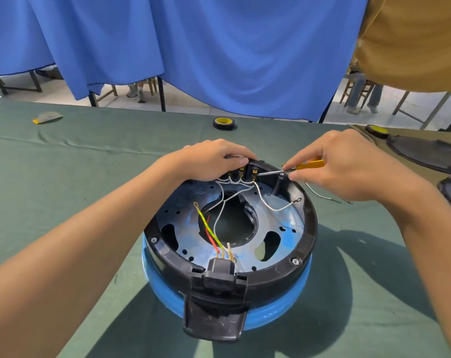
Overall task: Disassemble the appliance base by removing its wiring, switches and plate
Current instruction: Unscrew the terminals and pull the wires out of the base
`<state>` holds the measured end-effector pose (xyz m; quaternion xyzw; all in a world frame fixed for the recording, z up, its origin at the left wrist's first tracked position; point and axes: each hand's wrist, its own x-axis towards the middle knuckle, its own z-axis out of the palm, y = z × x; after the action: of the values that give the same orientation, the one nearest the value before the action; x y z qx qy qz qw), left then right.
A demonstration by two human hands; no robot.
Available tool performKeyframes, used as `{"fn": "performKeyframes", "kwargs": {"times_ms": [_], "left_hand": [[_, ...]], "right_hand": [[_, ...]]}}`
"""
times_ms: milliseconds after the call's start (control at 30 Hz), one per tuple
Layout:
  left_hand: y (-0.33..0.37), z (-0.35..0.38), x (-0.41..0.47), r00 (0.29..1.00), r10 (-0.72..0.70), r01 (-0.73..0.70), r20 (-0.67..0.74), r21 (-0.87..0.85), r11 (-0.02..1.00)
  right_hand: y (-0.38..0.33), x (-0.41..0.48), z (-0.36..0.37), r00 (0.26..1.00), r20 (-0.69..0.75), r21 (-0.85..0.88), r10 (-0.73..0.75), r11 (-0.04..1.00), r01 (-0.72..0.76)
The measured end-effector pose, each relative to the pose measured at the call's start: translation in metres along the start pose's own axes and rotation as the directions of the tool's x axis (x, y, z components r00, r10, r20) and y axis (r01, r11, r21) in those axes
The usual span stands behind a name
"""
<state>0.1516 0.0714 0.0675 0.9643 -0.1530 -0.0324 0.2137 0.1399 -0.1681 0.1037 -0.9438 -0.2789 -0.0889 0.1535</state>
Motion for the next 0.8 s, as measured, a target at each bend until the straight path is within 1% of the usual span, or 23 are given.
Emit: {"fn": "performKeyframes", "kwargs": {"times_ms": [200,333,400,467,600,667,733,800], "left_hand": [[0.003,0.001,-0.002,0.999,-0.028,0.03,-0.023,0.08,0.996],[0.004,0.002,-0.001,0.999,-0.039,0.042,-0.03,0.097,0.994],[0.004,0.003,-0.001,0.998,-0.043,0.046,-0.039,0.1,0.994],[0.004,0.003,-0.001,0.998,-0.039,0.043,-0.043,0.105,0.994],[0.004,0.003,0.0,0.998,-0.036,0.041,-0.05,0.105,0.994],[0.003,0.003,0.0,0.998,-0.036,0.041,-0.051,0.104,0.994],[0.003,0.003,0.0,0.998,-0.036,0.041,-0.049,0.102,0.994],[0.003,0.003,0.0,0.997,-0.043,0.049,-0.058,0.108,0.993]], "right_hand": [[0.002,0.002,0.003,1.0,0.014,-0.039,-0.014,0.999,0.014],[0.003,0.003,0.003,0.999,0.038,0.004,-0.011,1.0,0.01],[0.004,0.007,-0.001,0.997,0.08,0.047,-0.016,0.999,0.012],[0.003,0.016,-0.007,0.988,0.151,0.087,-0.023,0.996,0.01],[-0.001,0.037,-0.022,0.95,0.307,0.074,-0.056,0.997,0.035],[-0.005,0.045,-0.028,0.936,0.347,0.083,-0.064,0.996,0.037],[-0.007,0.046,-0.029,0.933,0.354,0.056,-0.058,0.998,0.041],[-0.004,0.04,-0.023,0.951,0.307,0.011,-0.038,0.999,0.036]]}}
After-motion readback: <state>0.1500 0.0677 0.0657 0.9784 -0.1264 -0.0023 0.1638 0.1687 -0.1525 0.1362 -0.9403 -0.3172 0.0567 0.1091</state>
